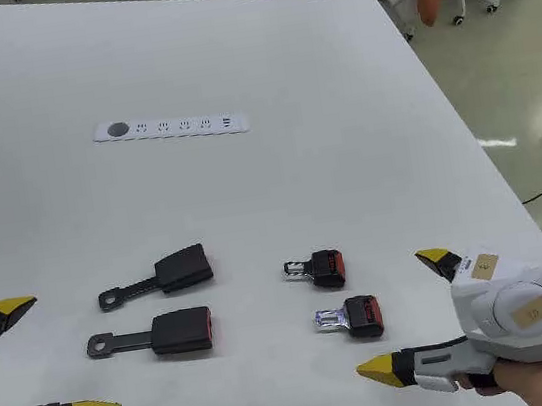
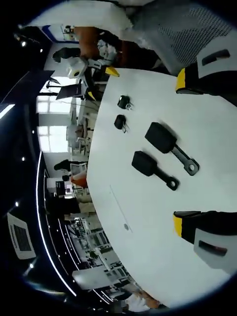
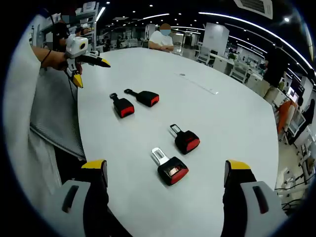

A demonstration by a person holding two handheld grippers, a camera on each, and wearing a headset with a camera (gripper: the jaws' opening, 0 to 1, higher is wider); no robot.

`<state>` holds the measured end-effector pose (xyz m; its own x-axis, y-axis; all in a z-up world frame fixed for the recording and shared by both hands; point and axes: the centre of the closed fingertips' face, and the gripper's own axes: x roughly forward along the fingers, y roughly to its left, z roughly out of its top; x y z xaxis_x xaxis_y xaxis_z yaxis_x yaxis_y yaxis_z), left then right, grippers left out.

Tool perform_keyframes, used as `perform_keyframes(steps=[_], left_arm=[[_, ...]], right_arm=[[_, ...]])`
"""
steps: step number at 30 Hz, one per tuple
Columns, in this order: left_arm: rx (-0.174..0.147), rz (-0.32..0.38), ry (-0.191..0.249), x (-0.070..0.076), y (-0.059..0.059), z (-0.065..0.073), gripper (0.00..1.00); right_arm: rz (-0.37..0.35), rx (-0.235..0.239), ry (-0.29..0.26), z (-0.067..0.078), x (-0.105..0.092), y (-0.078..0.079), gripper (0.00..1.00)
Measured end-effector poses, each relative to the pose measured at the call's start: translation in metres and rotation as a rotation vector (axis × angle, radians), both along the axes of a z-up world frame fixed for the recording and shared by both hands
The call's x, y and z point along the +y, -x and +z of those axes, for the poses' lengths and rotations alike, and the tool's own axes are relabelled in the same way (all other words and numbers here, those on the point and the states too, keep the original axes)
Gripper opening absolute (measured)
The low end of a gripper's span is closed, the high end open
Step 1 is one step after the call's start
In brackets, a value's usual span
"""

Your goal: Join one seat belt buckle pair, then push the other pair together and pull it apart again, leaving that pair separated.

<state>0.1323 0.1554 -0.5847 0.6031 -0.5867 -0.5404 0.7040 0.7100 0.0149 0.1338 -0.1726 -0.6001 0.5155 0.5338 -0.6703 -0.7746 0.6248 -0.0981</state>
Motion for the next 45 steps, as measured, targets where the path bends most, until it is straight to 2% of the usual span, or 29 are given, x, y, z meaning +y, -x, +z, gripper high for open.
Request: perform_keyframes(steps=[7, 15, 19, 26, 33, 45], left_arm=[[0.009, 0.007, 0.001, 0.0, 0.0, -0.001, 1.0], [0.01, -0.002, -0.002, -0.006, -0.002, -0.003, 1.0], [0.011, -0.012, -0.008, -0.006, -0.002, -0.004, 1.0], [-0.006, -0.019, -0.007, -0.01, -0.007, 0.004, 1.0], [-0.016, -0.027, -0.009, -0.013, -0.006, 0.008, 1.0], [-0.01, -0.03, -0.015, -0.013, -0.002, 0.003, 1.0]], right_arm=[[0.015, 0.014, 0.0, -0.003, 0.005, 0.001, 0.99], [0.03, 0.02, 0.008, -0.006, 0.005, 0.001, 0.99], [0.013, 0.011, 0.001, -0.001, 0.001, 0.001, 1.0], [0.004, 0.001, 0.003, 0.003, -0.003, 0.0, 0.99], [0.0, -0.009, -0.002, 0.006, -0.001, -0.002, 0.99], [0.018, -0.001, 0.005, 0.001, 0.005, 0.002, 0.99]])
